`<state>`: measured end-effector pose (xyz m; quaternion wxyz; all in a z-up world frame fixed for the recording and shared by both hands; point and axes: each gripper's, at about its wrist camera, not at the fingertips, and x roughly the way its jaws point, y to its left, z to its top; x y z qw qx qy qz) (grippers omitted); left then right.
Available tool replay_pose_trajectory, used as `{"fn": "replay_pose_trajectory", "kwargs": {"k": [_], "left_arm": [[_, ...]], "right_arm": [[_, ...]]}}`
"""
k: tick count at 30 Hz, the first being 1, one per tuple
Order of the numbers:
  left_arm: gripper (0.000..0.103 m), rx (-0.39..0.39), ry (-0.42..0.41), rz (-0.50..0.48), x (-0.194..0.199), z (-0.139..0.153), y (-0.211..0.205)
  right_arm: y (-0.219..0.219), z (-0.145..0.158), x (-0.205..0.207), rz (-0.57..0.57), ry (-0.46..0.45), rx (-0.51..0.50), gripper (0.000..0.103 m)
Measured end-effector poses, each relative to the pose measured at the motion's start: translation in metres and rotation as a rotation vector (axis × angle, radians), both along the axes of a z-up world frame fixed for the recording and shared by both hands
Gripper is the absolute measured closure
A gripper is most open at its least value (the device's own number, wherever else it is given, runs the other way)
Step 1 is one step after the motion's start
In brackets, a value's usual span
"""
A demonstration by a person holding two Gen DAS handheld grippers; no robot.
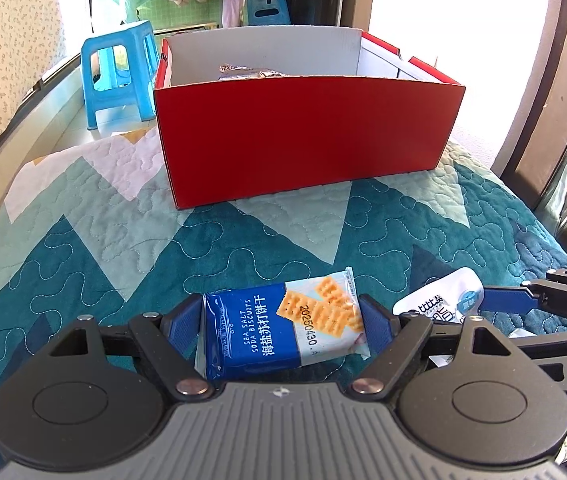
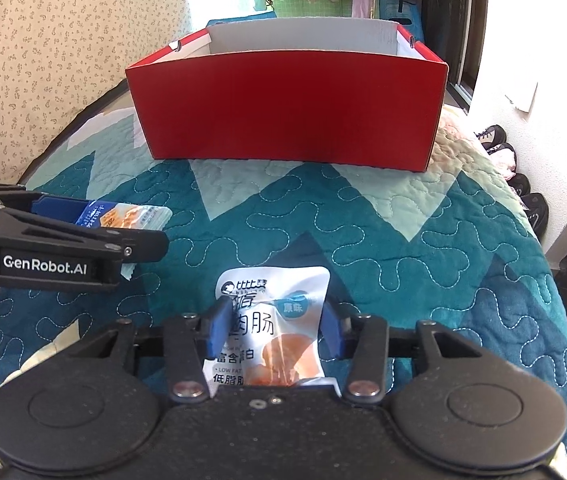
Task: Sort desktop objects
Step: 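Lift the sausage pack and cracker pack and carry them over the red box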
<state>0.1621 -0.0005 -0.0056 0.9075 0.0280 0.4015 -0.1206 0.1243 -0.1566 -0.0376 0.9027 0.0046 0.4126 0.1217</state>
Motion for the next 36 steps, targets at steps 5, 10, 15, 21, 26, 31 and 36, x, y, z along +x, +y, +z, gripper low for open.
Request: {"fn": "replay_pose_trajectory", "kwargs": {"k": [5, 10, 15, 21, 26, 31, 36], "left_arm": [[0.021, -0.005, 0.001, -0.003, -0.002, 0.001, 0.001], [0.021, -0.014, 0.0, -0.013, -0.006, 0.007, 0.0], [0.021, -0.012, -0.013, -0.037, -0.015, 0.02, -0.003], [0.021, -0.009, -0.037, -0.075, -0.028, 0.043, -0.007], [0.021, -0.004, -0.076, -0.117, -0.033, 0.068, -0.01], [0.021, 0.026, -0.141, -0.151, -0.029, 0.092, -0.014], [0.021, 0.036, -0.169, -0.159, -0.012, 0.109, -0.013]], "right_arm": [[-0.008, 0.005, -0.002, -0.02, 0.007, 0.056, 0.06], [-0.008, 0.017, -0.01, -0.01, -0.013, 0.074, 0.06], [-0.011, 0.032, -0.017, -0.017, -0.026, 0.093, 0.06], [-0.014, 0.054, -0.023, -0.018, -0.056, 0.095, 0.06], [-0.022, 0.085, -0.02, -0.007, -0.095, 0.081, 0.06], [-0.026, 0.113, -0.007, -0.003, -0.142, 0.052, 0.06], [-0.027, 0.132, 0.017, -0.015, -0.175, 0.034, 0.06]]}}
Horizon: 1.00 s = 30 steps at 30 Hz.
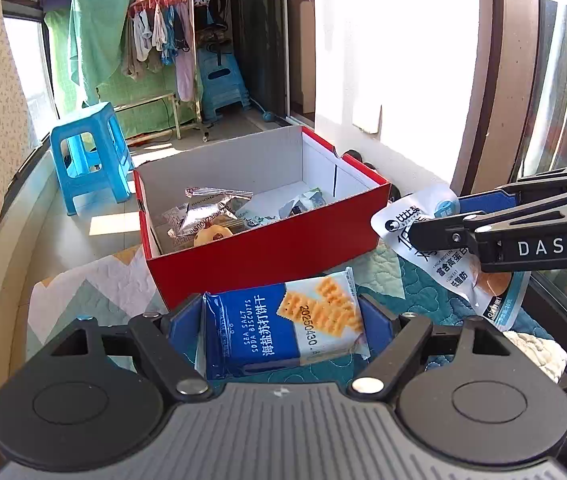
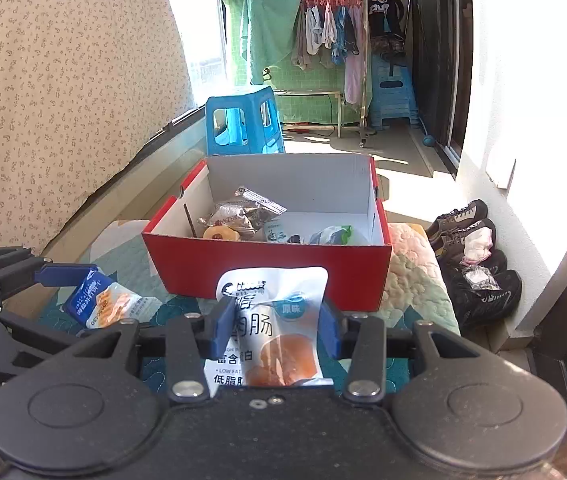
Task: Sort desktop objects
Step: 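Lift the sausage pack and cracker pack and carry them over the red box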
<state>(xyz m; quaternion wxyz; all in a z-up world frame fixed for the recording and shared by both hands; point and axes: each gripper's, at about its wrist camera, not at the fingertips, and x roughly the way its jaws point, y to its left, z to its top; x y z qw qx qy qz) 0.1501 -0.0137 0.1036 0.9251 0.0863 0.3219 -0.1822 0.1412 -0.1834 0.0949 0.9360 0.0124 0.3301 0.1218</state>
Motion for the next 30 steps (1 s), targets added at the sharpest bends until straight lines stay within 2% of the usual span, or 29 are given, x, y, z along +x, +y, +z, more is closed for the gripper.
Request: {"fn": "replay_pose_trajectory", "kwargs": {"k": [7, 11, 25, 30], "left_arm": [[0.021, -0.017, -0.001, 0.001, 0.033, 0.016, 0.001], [0.021, 0.0, -0.014, 0.002, 0.053, 0.02, -0.001], [0.021, 0.057, -0.008, 0.054, 0.129, 0.006, -0.004], [0.021, 0.077, -0.006, 0.054, 0.152, 0.0, -0.012]], "right_arm": [[0.004, 0.015, 0.037, -0.028, -0.039, -0.011, 0.06], [0.005, 0.02, 0.057, -0.033, -0.046, -0.01, 0.06], [0.005, 0.017, 0.117, -0.05, -0.07, -0.035, 0.059], [-0.001, 0.006, 0.146, -0.085, -0.041, -0.012, 0.059]]}}
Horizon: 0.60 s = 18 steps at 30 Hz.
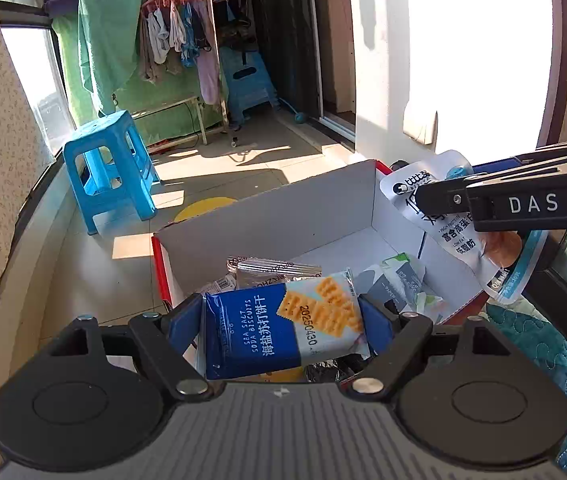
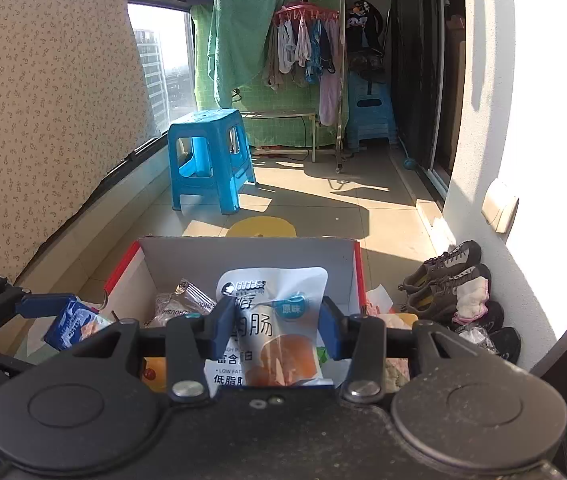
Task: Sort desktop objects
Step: 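Lift the sausage pack and cracker pack and carry them over the red box, then open both tools to drop the sausage and cracker packs into the box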
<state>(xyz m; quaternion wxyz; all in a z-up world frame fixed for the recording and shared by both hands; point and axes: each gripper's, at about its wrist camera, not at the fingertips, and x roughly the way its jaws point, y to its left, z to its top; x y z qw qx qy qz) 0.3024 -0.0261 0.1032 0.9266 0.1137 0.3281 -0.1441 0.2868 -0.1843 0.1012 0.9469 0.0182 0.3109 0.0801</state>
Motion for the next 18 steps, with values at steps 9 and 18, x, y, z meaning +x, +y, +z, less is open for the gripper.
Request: {"fn": "replay_pose_trajectory", "kwargs": {"k": [9, 18], "left_arm": [[0.021, 0.022, 0.061, -0.016, 0.035, -0.029, -0.016], [0.021, 0.04, 0.115, 0.008, 0.05, -0.055, -0.015]], "right_arm": [[-0.003, -0.035, 0.036, -0.04, 0.07, 0.025, 0.059], [0.003, -0.064, 0.049, -0.045, 0.136, 0.033, 0.059]]}}
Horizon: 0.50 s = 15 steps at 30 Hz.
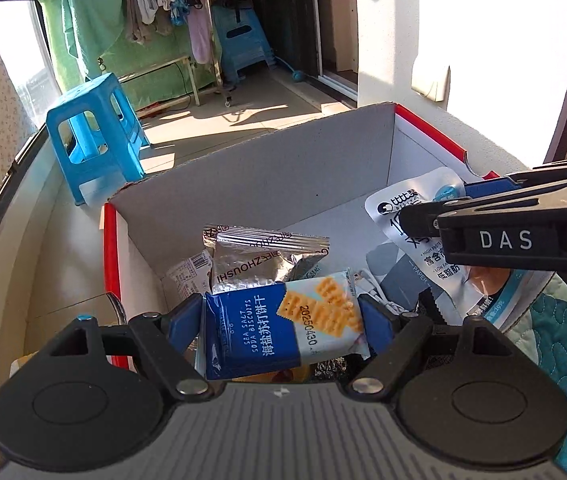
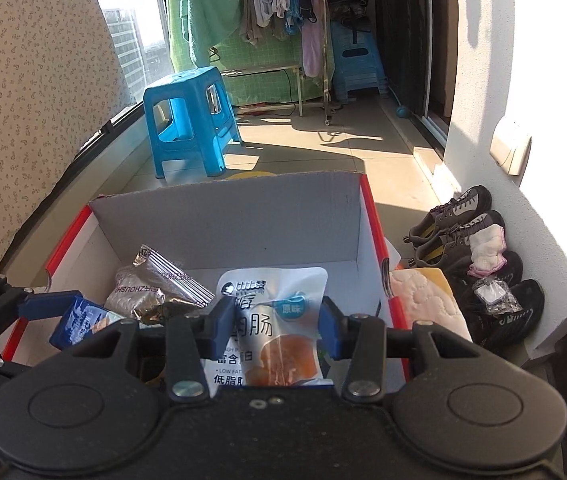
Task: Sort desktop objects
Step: 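Open both tools to drop the sausage and cracker packs into the box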
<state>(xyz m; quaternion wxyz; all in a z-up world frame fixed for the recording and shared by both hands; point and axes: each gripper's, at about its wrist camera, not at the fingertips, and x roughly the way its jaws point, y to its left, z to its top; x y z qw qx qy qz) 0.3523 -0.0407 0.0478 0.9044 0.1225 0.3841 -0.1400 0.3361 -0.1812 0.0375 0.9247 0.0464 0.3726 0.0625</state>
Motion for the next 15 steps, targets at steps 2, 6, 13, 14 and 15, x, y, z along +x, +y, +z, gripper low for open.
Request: {"fn": "replay_pose_trajectory", "kwargs": {"k": [2, 6, 13, 14, 15], "left_arm": [[0.021, 0.001, 0.007, 0.003, 0.001, -0.003, 0.002], [0.021, -0.003, 0.01, 0.009, 0.001, -0.006, 0.004], [0.02, 0.011, 0.01, 0.02, 0.001, -0.007, 0.002], [0.02, 0.01, 0.009, 0.024, 0.0, -0.007, 0.002], [0.019, 0.01, 0.007, 0.029, -0.001, -0.006, 0.002]], "right_arm": [[0.0, -0.004, 0.001, -0.003, 0.013, -0.004, 0.059], [0.0, -0.011, 0.002, -0.006, 0.034, -0.004, 0.059], [0.001, -0.011, -0.001, -0.001, 0.041, 0.01, 0.058], [0.001, -0.01, -0.001, -0.002, 0.041, 0.014, 0.058], [0.0, -0.009, -0.002, -0.002, 0.042, 0.021, 0.057]]}}
